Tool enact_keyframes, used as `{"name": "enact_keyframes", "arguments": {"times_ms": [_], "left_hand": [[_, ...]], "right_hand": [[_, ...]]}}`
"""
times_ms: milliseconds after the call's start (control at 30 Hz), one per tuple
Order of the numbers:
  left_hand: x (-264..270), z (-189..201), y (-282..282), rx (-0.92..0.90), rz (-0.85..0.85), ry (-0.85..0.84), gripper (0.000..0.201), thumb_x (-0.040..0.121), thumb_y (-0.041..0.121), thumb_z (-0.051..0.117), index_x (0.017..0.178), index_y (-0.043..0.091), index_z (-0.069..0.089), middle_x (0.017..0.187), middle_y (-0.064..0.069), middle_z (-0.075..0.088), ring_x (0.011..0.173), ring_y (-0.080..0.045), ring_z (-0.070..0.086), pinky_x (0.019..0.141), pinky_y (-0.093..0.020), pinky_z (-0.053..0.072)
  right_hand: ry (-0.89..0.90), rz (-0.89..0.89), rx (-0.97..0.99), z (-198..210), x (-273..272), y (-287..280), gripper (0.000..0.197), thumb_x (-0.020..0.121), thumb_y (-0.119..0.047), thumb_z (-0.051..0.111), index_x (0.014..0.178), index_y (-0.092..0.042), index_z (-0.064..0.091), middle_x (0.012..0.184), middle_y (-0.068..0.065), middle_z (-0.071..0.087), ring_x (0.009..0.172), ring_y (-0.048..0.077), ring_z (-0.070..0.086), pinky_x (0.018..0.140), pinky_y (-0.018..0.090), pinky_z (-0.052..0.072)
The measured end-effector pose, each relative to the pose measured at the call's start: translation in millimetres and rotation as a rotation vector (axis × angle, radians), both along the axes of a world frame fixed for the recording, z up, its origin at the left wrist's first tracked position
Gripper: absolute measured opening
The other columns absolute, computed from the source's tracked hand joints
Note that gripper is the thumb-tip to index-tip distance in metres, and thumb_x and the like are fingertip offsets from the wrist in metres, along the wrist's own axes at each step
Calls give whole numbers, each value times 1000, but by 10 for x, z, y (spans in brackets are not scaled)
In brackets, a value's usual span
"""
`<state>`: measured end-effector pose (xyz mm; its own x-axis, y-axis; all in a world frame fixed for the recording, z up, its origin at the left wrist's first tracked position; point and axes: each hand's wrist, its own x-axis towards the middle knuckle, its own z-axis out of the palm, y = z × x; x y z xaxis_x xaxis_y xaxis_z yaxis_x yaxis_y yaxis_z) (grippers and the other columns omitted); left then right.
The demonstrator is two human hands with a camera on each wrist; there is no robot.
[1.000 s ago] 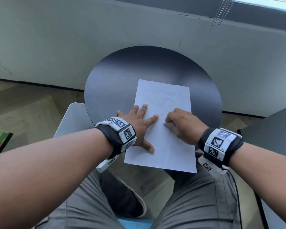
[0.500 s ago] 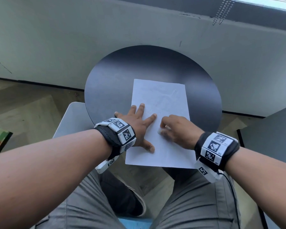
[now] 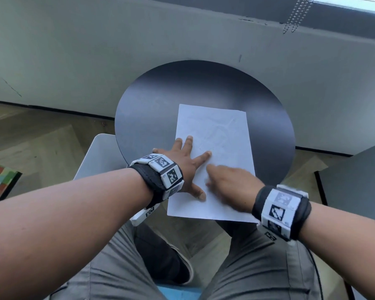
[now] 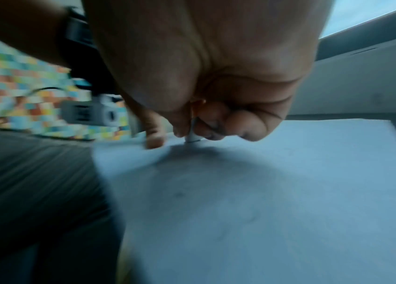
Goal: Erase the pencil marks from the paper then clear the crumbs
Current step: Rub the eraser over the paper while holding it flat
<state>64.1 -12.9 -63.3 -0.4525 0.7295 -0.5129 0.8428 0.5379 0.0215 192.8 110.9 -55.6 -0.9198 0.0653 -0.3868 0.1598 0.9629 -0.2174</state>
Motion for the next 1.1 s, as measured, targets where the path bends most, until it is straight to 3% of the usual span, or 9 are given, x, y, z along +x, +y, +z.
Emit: {"name": "enact_keyframes", "arguments": {"times_ms": [67, 233, 400, 567, 667, 733, 900, 1033, 1100], "left_hand": [[-1, -10, 2, -1, -1, 1, 127, 53, 96, 57, 149, 53, -14, 163, -8, -22, 151, -36, -10, 96, -76, 32], [-3, -2, 10, -14, 1, -3, 131, 52, 95, 60, 149, 52, -15, 163, -7, -23, 151, -36, -11, 97, -76, 32], [-3, -8, 17, -13, 3, -8, 131, 51, 95, 60, 149, 51, -15, 163, -7, -24, 151, -35, -12, 96, -77, 32], [-9, -20, 7, -15, -1, 5, 132, 50, 96, 59, 150, 51, -16, 163, -8, -22, 150, -36, -11, 95, -77, 33], [-31, -26, 4, -7, 6, -5, 133, 48, 97, 59, 149, 52, -15, 163, -6, -23, 151, -35, -13, 95, -77, 32], [-31, -20, 11, -16, 4, -4, 133, 48, 97, 59, 148, 53, -17, 163, -6, -24, 151, -34, -13, 97, -77, 29], [-53, 17, 26, -38, -9, 18, 135, 47, 98, 59, 148, 54, -19, 163, -5, -23, 151, -34, -11, 99, -75, 27], [-166, 46, -15, -62, -22, 7, 137, 47, 94, 65, 147, 54, -19, 163, -4, -26, 152, -32, -12, 100, -77, 27], [-203, 59, -48, -75, -27, 1, 137, 47, 93, 66, 147, 54, -19, 162, -3, -27, 152, -31, -13, 101, -77, 28]], "right_hand": [[-68, 145, -6, 6, 96, -45, 11, 96, -21, 41, 104, -21, 34, 94, 4, 47, 84, 33, 53, 71, 42, 46], [24, -113, 110, -3, -138, 246, 19, 102, -39, 33, 92, -25, 24, 92, 4, 52, 79, 31, 52, 67, 39, 41], [-42, 131, 27, -6, 21, 37, 17, 102, -41, 31, 93, -27, 26, 90, -1, 46, 84, 29, 54, 74, 44, 48], [102, -168, 171, -64, -324, 304, 19, 101, -39, 32, 95, -21, 30, 101, 9, 61, 84, 35, 57, 65, 39, 41], [69, -29, 32, -40, -203, 40, 23, 102, -40, 32, 109, -18, 36, 106, 8, 60, 93, 37, 60, 72, 42, 46], [-1, 85, 20, -5, -114, -8, 23, 101, -42, 33, 106, -20, 36, 106, 6, 59, 94, 34, 60, 75, 44, 49], [37, -257, 163, 29, -331, 481, 18, 99, -37, 36, 92, -22, 30, 107, 10, 60, 86, 34, 54, 72, 40, 44], [47, -38, 149, 39, -177, 240, 16, 98, -29, 41, 102, -25, 26, 107, 9, 52, 89, 33, 55, 71, 40, 46], [-5, 178, 143, 63, -64, 122, 32, 90, -18, 49, 111, -24, 25, 105, 5, 45, 88, 28, 52, 68, 40, 48]]}}
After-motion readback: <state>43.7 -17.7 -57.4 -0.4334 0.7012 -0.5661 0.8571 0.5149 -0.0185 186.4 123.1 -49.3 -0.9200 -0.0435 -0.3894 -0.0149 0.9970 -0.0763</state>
